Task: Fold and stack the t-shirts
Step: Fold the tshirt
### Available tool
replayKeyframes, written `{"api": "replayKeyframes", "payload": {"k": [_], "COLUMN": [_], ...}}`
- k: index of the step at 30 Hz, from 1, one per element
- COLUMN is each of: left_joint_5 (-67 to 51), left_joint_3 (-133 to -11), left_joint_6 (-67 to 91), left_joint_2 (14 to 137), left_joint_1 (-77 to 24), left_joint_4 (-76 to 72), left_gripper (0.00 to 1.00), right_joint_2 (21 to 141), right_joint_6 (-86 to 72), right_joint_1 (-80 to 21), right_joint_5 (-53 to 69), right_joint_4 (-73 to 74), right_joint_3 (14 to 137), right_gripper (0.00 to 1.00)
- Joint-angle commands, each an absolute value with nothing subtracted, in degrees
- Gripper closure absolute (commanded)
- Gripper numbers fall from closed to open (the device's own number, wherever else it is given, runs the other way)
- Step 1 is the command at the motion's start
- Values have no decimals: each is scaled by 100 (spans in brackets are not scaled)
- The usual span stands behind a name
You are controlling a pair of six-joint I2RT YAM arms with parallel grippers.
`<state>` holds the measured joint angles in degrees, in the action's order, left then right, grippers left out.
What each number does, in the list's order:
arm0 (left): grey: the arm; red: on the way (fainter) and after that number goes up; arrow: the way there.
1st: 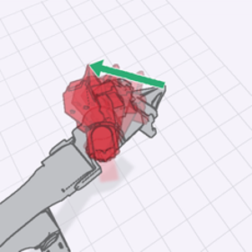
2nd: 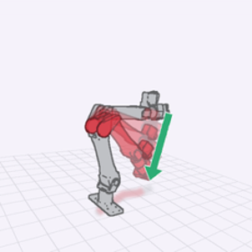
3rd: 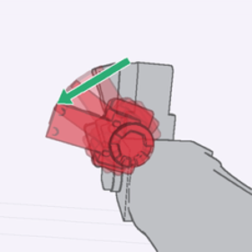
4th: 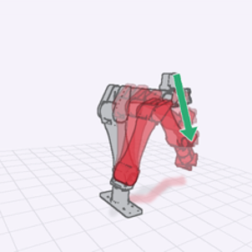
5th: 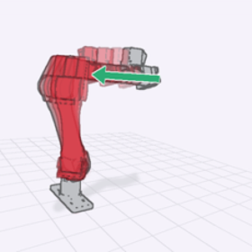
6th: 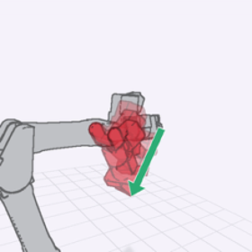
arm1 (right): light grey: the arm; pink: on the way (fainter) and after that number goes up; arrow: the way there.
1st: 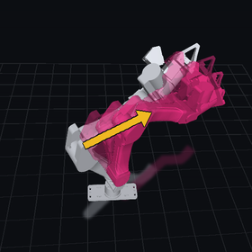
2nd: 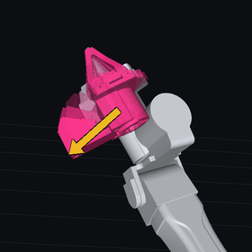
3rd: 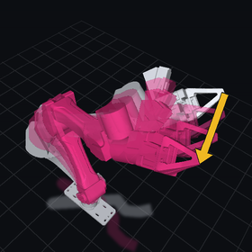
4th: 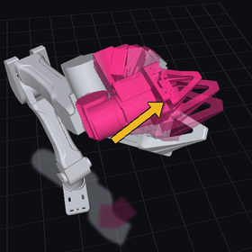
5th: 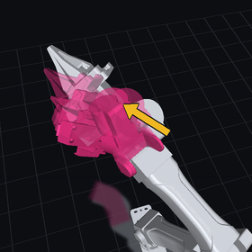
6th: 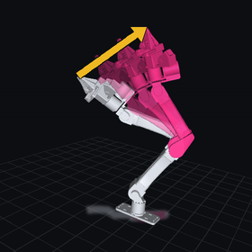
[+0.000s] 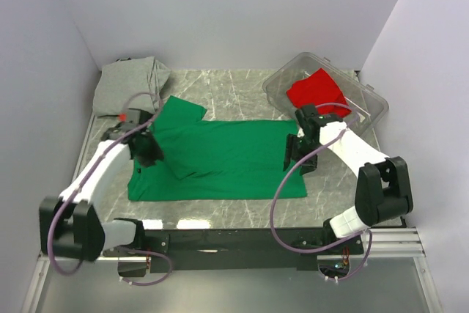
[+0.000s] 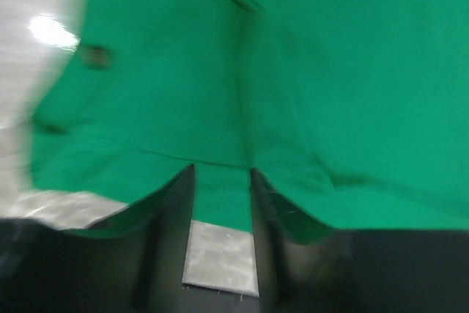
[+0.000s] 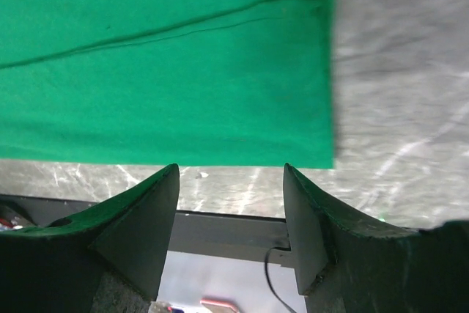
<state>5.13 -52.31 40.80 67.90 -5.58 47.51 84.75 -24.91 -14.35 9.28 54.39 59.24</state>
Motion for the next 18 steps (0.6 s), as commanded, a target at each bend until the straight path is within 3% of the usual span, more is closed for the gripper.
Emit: {"api": "replayKeyframes", "payload": {"k": [1,10,18], "left_joint_5": [-526,-1151,-958], "left_joint_3": [-5107,-4904,-4738], "left_joint_6": [3631,3278,3384], "left_joint_2": [7284,8121,8315], "left_joint_1": [-1027,-1344,-1476], "left_joint_4": [4123,3841,3920], "left_gripper": [64,66,66], "right_joint_2": [8604,8666,8605], "right_joint_6": [-2786,-2891,-2971], "right_joint_1": [-1713,-1942,-1942], "right_joint_5": [1046,958,958], "right_joint_4": [5230,5238,5238], "right_joint_3": [6021,5977,5933], "right_gripper": [34,34,34]}}
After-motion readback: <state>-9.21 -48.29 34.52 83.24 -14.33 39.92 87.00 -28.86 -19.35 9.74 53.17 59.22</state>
